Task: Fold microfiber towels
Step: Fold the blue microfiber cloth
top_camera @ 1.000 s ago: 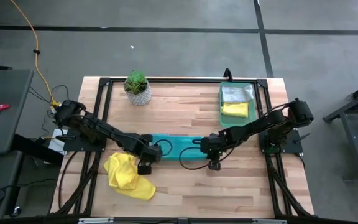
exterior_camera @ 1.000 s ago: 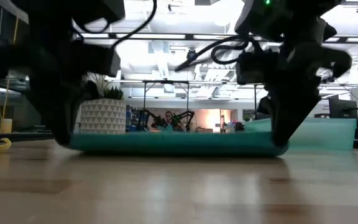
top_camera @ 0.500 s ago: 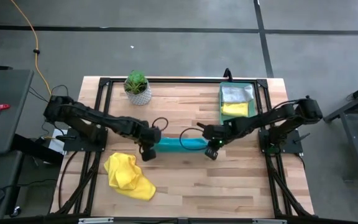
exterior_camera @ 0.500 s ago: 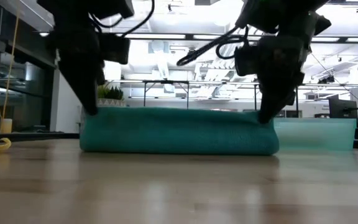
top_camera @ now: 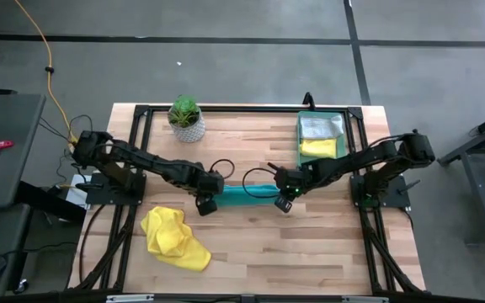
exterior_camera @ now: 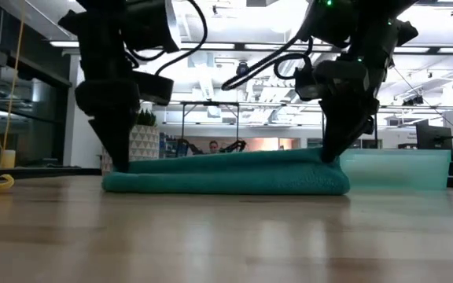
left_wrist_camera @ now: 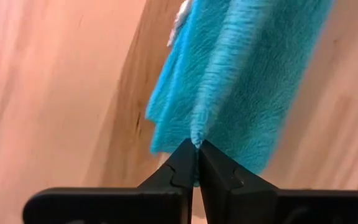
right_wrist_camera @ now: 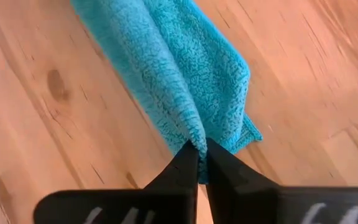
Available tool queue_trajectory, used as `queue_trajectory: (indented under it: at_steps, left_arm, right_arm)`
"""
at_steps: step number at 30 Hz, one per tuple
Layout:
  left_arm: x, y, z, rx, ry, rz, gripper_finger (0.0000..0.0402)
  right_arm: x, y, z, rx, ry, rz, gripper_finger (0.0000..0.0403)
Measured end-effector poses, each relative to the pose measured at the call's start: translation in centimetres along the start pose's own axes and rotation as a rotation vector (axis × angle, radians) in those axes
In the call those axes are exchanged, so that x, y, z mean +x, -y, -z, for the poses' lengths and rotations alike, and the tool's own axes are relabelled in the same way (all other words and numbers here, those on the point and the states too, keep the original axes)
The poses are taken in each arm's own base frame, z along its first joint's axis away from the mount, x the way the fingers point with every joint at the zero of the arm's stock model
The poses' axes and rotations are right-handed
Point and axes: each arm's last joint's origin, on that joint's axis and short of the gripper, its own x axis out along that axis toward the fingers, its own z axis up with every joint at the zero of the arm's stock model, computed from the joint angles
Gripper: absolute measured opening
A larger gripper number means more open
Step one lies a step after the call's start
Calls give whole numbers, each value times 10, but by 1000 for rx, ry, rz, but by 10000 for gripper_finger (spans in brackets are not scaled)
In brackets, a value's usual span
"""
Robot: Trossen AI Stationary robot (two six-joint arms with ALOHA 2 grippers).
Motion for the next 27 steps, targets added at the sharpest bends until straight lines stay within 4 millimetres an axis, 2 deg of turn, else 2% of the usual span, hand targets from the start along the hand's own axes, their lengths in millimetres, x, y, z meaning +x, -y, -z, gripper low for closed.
queue_trajectory:
  at_steps: [5, 12, 18, 22, 27]
  left_arm:
    - [3, -2, 0, -1, 7, -58, 20]
    - [0, -14, -3, 10, 1, -79, 60]
    - [-18, -31, -2, 12, 11, -89, 116]
    - [-37, -37, -1, -2, 61, -66, 151]
    - [-59, -21, 0, 72, 198, 54, 177]
  right_arm:
    - [0, 0, 0, -2, 2, 2, 38]
    - [-4, 3, -1, -33, 47, 64, 157]
    - [-20, -2, -12, -153, 70, 145, 236]
    - [-28, -8, -19, -231, 63, 110, 255]
    - [-25, -18, -11, -360, 20, 16, 255]
